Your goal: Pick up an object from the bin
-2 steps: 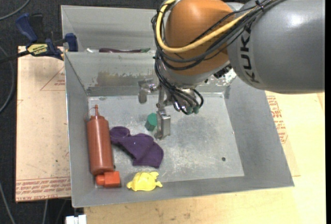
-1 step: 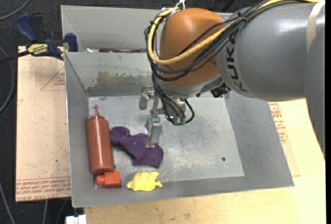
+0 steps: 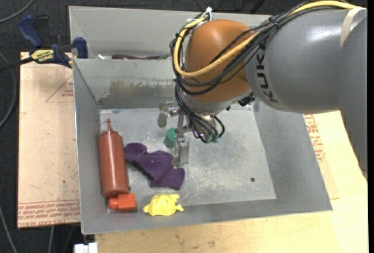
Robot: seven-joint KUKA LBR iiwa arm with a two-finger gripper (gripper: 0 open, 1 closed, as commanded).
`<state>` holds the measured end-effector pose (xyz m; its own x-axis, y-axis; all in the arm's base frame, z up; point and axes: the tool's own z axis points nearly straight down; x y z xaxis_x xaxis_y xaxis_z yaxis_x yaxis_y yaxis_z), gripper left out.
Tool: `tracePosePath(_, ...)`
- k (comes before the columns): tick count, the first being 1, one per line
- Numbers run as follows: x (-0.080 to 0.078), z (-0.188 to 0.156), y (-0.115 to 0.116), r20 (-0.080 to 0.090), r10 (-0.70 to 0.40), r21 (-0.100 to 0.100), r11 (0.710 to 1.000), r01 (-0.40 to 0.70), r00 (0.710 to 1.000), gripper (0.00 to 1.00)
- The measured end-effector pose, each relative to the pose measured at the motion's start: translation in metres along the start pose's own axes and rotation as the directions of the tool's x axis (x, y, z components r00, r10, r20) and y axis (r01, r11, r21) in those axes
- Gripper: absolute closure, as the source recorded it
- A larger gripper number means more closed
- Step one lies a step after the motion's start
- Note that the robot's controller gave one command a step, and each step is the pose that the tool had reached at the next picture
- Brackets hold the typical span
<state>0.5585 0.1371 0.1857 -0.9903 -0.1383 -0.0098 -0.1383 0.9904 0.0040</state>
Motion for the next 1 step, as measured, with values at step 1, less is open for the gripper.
tracePosePath(1,0.004,0.1065,-0.0148,-0.011,0.227,0.004,0.974,-0.227,0.974,1.0)
